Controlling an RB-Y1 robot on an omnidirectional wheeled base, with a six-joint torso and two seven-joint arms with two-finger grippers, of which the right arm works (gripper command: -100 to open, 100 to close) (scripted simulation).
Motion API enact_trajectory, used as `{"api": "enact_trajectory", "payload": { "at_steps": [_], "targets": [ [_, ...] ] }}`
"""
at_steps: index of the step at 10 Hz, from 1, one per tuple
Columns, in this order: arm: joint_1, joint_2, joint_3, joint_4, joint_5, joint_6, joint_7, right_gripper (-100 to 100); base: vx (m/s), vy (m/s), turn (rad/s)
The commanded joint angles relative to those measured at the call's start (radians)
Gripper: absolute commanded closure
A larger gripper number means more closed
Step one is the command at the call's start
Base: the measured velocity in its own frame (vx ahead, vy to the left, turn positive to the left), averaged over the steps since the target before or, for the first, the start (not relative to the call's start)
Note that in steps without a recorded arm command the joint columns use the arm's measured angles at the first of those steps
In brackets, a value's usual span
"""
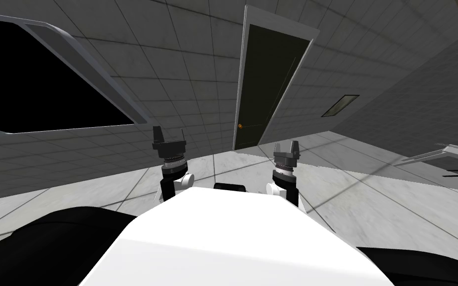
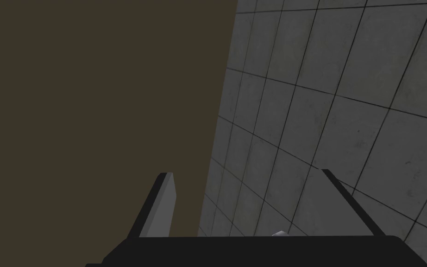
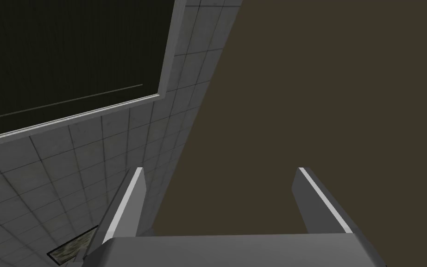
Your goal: Pull the door open
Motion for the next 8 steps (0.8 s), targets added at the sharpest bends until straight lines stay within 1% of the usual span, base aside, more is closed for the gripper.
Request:
{"api": "enact_trajectory", "payload": {
  "at_steps": [1,2,3,6,7,8],
  "targets": [
    [-0.011,-0.005,-0.001,0.028,0.008,-0.008,0.02,-100,0.085,-0.011,0.007],
    [-0.019,-0.009,-0.003,0.05,0.015,-0.014,0.036,-100,0.146,0.013,0.014],
    [-0.023,-0.011,-0.003,0.062,0.018,-0.017,0.044,-100,0.134,0.027,0.004],
    [-0.044,-0.02,-0.006,0.117,0.035,-0.032,0.083,-100,0.127,-0.003,0.006],
    [-0.057,-0.025,-0.008,0.149,0.045,-0.041,0.106,-100,0.113,0.003,0.008],
    [-0.063,-0.028,-0.009,0.165,0.049,-0.045,0.118,-100,0.12,0.013,0.008]
  ]
}}
